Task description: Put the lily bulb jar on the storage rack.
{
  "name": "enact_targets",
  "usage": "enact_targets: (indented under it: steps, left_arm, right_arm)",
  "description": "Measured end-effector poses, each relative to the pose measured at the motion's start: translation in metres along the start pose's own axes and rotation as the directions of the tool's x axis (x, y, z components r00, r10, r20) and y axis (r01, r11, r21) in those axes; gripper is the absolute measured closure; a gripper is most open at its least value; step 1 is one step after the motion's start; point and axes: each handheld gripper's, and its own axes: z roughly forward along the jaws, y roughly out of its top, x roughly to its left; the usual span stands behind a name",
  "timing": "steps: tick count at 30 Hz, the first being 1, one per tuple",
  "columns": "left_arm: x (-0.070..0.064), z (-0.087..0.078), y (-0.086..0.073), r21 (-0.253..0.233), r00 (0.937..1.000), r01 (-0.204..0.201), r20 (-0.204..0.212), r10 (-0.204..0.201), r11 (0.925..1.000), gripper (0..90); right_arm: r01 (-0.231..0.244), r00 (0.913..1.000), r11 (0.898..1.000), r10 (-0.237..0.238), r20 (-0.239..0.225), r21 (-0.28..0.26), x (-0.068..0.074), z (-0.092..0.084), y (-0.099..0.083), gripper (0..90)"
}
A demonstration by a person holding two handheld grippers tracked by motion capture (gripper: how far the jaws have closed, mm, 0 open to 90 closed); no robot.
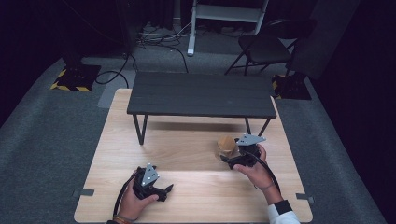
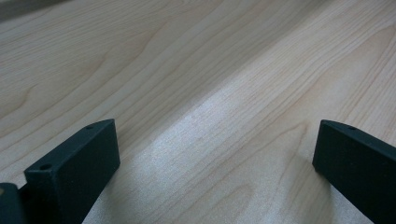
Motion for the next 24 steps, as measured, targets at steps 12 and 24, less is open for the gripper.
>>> enact_targets:
  steps: [12, 24]
  left_arm:
    - [0.000, 0.000, 0.000, 0.000, 1.0000, 0.000, 0.000, 0.000, 1.0000, 0.5]
    - [0.000, 0.000, 0.000, -0.001, 1.0000, 0.001, 0.000, -0.001, 1.0000, 0.5]
  right_arm:
    - [-0.002, 0.9998, 1.000, 0.002, 0.019, 0.002, 0.001, 0.022, 0.003, 8.9]
    - [-0.021, 0.9997, 1.000, 0.021, 0.016, -0.002, -0.003, 0.022, 0.003, 23.0]
